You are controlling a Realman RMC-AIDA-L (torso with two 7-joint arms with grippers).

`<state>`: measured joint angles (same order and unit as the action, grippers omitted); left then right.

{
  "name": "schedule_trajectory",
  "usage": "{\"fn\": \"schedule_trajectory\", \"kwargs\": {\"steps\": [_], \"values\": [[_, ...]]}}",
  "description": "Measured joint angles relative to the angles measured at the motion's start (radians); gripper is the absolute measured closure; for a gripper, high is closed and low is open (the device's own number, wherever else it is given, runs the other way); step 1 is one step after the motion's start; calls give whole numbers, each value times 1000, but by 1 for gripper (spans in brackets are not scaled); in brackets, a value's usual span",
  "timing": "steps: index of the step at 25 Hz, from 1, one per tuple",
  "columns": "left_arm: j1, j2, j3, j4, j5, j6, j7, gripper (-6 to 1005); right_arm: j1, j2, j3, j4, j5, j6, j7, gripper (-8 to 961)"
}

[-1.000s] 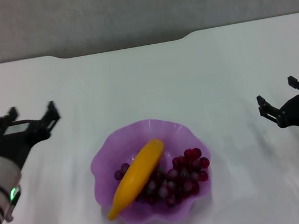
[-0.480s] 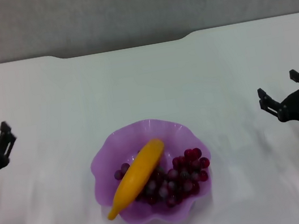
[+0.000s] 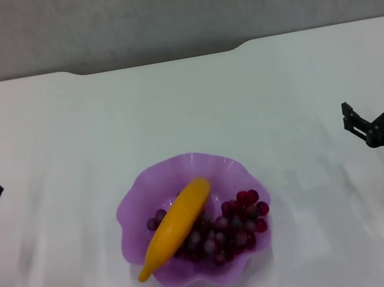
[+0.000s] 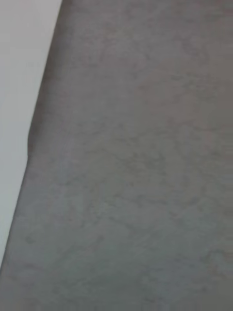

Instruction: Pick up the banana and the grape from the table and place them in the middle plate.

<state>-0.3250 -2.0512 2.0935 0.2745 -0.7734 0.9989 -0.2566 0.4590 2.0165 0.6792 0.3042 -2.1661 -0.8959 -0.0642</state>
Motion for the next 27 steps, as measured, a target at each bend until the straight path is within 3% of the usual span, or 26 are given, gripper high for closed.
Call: {"fn": "schedule_trajectory", "kwargs": {"steps": [11, 27], "values": [[-5, -2, 11, -10, -47, -1, -43, 122, -20, -3, 11, -43, 2, -112, 127, 85], [-17, 1, 11, -25, -48, -29, -55, 122, -1, -3, 48, -54, 3, -11, 159, 85]]}}
